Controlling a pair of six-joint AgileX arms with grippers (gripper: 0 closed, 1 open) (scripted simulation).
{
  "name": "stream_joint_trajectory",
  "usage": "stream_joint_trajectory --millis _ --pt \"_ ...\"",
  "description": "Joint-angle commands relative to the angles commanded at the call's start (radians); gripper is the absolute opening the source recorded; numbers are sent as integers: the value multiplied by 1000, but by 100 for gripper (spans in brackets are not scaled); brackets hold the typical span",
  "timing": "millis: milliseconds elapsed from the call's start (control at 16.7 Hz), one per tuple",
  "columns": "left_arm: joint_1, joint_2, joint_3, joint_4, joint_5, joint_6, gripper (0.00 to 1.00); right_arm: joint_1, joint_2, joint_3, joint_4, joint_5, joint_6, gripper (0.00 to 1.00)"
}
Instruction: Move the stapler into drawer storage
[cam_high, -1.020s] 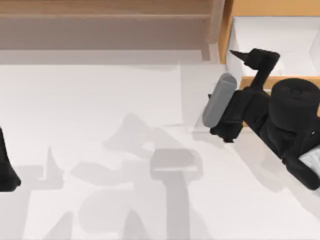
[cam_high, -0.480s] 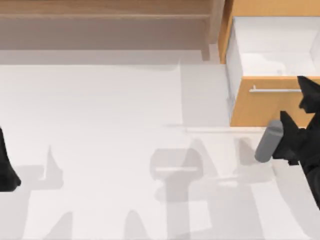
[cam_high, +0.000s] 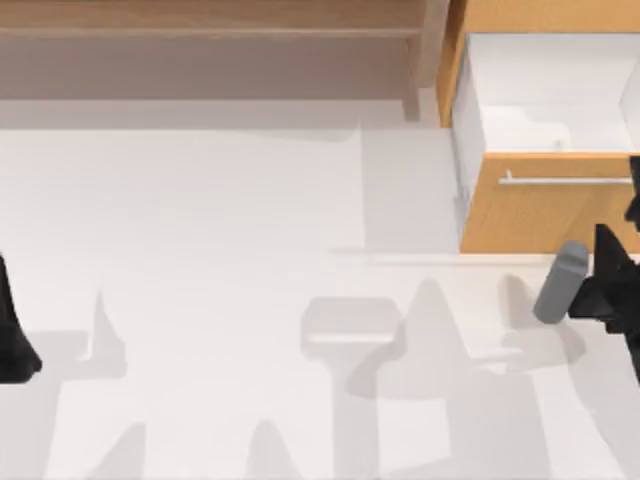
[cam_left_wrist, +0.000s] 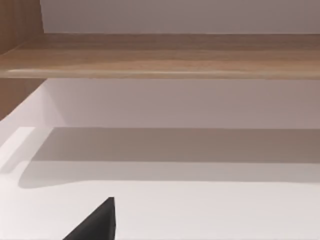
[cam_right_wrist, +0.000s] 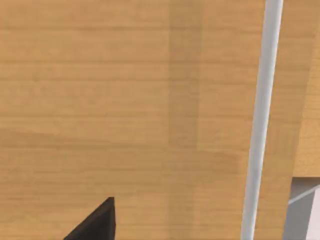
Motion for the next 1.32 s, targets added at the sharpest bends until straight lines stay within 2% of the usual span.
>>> stream_joint_trajectory --millis 720,1320 --pt "0 0 0 0 0 0 100 -38 16 94 -77 -38 0 100" --pt "0 0 0 0 0 0 100 -38 16 94 -77 -38 0 25"
